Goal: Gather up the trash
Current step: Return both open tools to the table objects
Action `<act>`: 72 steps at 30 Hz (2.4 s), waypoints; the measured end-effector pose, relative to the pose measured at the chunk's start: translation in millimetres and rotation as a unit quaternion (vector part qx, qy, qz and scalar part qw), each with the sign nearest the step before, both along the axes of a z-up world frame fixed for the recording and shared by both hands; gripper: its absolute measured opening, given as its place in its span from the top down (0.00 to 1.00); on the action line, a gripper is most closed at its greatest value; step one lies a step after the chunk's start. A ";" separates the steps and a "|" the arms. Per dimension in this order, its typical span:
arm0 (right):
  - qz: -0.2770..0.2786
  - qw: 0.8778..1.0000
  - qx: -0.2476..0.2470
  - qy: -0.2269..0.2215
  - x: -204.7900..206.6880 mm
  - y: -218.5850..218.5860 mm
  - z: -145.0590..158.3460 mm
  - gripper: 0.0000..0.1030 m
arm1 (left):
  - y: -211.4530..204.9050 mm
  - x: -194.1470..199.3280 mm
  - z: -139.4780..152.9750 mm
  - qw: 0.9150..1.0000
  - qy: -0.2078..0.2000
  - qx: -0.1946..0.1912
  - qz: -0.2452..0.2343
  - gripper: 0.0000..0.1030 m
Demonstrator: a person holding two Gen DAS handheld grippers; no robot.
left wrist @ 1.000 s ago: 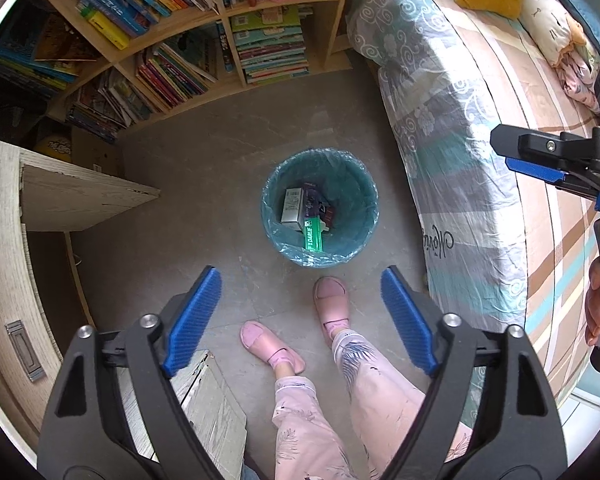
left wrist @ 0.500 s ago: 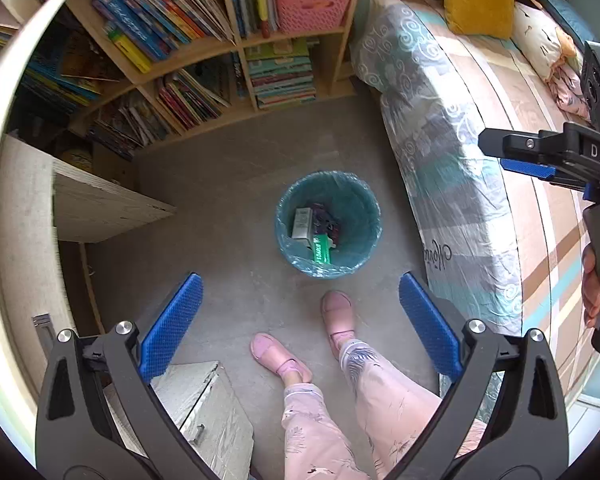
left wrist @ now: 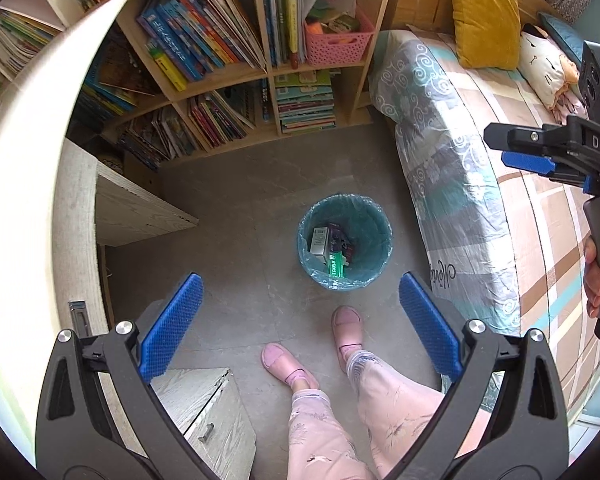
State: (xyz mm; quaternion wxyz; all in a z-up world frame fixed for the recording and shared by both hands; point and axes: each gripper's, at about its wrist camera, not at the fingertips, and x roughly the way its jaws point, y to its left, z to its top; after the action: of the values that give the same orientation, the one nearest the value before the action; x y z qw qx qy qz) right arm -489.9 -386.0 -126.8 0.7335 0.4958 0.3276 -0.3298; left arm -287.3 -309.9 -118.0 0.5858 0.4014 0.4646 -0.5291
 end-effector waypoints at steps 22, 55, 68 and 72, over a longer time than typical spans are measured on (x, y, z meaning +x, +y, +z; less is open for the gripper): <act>0.137 0.988 -0.046 -0.061 97.0 29.4 66.5 0.13 | 51.1 68.9 75.6 0.992 -0.031 -0.080 0.093 0.07; 0.433 0.896 -0.076 -0.060 316.1 118.2 116.1 0.13 | 251.0 204.5 101.1 0.880 -0.042 -0.125 0.457 0.07; 0.516 0.852 -0.080 -0.042 411.2 169.6 111.5 0.13 | 308.4 248.0 98.1 0.831 -0.042 -0.127 0.540 0.07; 0.535 0.838 -0.096 -0.040 453.5 186.9 116.8 0.13 | 321.9 271.8 98.4 0.821 -0.035 -0.133 0.554 0.07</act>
State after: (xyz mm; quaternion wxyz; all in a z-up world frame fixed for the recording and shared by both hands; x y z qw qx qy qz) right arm -36.4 -199.1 -10.0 0.8518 0.1831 0.4796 0.1046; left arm -15.5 12.0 -19.6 0.8438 0.0127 0.5131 -0.1570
